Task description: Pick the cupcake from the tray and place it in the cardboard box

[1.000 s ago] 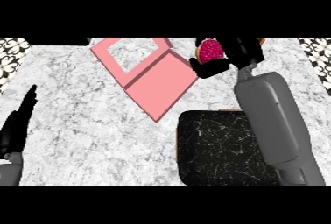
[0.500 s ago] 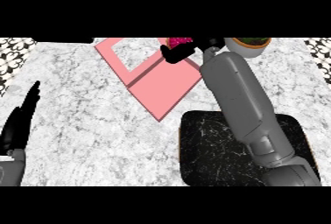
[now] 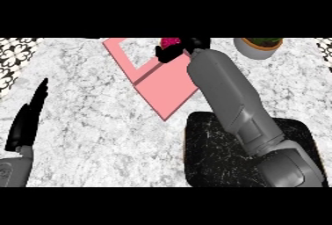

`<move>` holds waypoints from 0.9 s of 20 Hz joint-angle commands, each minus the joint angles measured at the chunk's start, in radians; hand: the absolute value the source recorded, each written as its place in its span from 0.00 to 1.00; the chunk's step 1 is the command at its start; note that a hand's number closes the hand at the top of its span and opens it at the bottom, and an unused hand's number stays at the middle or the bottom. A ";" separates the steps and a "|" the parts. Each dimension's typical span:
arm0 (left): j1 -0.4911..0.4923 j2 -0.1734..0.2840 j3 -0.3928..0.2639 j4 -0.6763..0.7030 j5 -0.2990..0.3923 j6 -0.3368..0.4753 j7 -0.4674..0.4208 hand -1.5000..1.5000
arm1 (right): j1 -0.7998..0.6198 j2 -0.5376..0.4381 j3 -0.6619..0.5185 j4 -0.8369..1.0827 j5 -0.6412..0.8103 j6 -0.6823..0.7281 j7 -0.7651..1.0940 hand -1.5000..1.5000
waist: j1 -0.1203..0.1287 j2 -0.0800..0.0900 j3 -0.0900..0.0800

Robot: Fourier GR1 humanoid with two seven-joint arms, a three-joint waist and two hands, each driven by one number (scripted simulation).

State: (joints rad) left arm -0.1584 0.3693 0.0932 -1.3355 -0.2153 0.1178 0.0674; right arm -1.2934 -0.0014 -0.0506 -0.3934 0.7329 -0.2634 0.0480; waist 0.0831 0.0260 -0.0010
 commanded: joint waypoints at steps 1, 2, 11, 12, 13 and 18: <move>-0.038 0.010 0.010 0.024 0.012 -0.022 0.005 0.50 | -0.039 0.001 -0.039 0.112 -0.042 -0.045 0.032 1.00 | 0.014 0.010 0.000; -0.058 0.018 0.005 0.005 0.011 -0.032 0.016 0.50 | -0.029 0.001 -0.033 0.135 -0.062 -0.037 0.023 0.00 | 0.018 0.008 0.000; -0.069 0.009 0.005 0.034 0.001 -0.028 0.003 0.50 | -0.045 0.001 -0.091 0.199 -0.163 -0.055 -0.084 0.00 | 0.034 0.013 0.001; -0.067 0.001 -0.006 0.023 -0.008 -0.020 -0.006 0.50 | -0.068 0.001 -0.092 0.193 -0.146 -0.094 -0.070 0.00 | 0.042 0.019 0.000; -0.079 -0.029 -0.019 0.034 -0.017 0.002 0.030 0.50 | -0.025 0.001 -0.114 0.173 -0.173 -0.117 -0.147 0.00 | 0.025 0.018 0.002; -0.059 -0.024 -0.006 0.040 -0.011 0.001 -0.014 0.50 | -0.039 0.001 -0.188 0.134 -0.259 -0.188 -0.245 0.00 | 0.017 0.014 0.001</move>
State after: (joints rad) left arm -0.2054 0.3563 0.0841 -1.3158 -0.2246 0.1076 0.0660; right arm -1.3267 0.0000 -0.1883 -0.2352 0.5292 -0.4049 -0.1257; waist 0.1123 0.0396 0.0003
